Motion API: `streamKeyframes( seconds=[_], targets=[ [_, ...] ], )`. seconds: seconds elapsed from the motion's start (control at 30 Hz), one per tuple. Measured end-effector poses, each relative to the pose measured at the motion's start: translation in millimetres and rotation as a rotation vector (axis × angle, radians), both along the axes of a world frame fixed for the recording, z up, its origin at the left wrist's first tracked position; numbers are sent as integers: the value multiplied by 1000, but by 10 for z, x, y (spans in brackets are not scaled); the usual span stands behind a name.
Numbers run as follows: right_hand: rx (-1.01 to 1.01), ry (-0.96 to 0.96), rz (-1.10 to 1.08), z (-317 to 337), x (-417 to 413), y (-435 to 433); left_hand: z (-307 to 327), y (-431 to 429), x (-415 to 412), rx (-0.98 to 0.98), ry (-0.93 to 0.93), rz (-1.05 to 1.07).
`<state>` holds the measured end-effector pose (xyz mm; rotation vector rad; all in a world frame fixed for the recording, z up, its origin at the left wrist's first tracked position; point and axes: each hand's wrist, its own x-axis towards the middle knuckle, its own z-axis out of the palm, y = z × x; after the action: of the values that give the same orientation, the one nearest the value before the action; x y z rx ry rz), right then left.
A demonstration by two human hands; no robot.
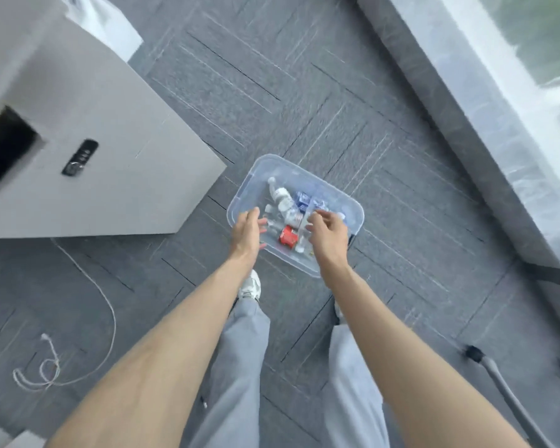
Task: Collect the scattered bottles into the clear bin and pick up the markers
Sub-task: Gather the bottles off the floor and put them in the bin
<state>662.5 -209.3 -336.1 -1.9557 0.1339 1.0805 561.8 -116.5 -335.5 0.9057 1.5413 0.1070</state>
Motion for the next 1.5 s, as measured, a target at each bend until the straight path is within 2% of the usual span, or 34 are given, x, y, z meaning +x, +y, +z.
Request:
streamKeyframes(
  seconds=[0.23,0.43,0.63,0.83,1.03,1.17,1.5],
  targets=[
    [78,36,285,594,-42,-21,609,-331,16,79,-22,337],
    [105,17,521,1163,-423,-31,1311,-551,-582,173,-3,589],
    [146,52,884,1678,-1447,-4,1983,-1013,-1627,233,20,921],
    [224,79,1248,2002,-2811,-112,2102,-1755,-2820,201,47,1315],
    [263,98,1540,1938,-4074,-420,1890,-2465,-3900,195,40,1545],
    [285,31,1716,1689,-4770,-699,1743,-2877,-4551,201,50,1695],
    [160,112,2011,964,-6483,-1332,1507,-3672,-6026,161,139,2094]
  ],
)
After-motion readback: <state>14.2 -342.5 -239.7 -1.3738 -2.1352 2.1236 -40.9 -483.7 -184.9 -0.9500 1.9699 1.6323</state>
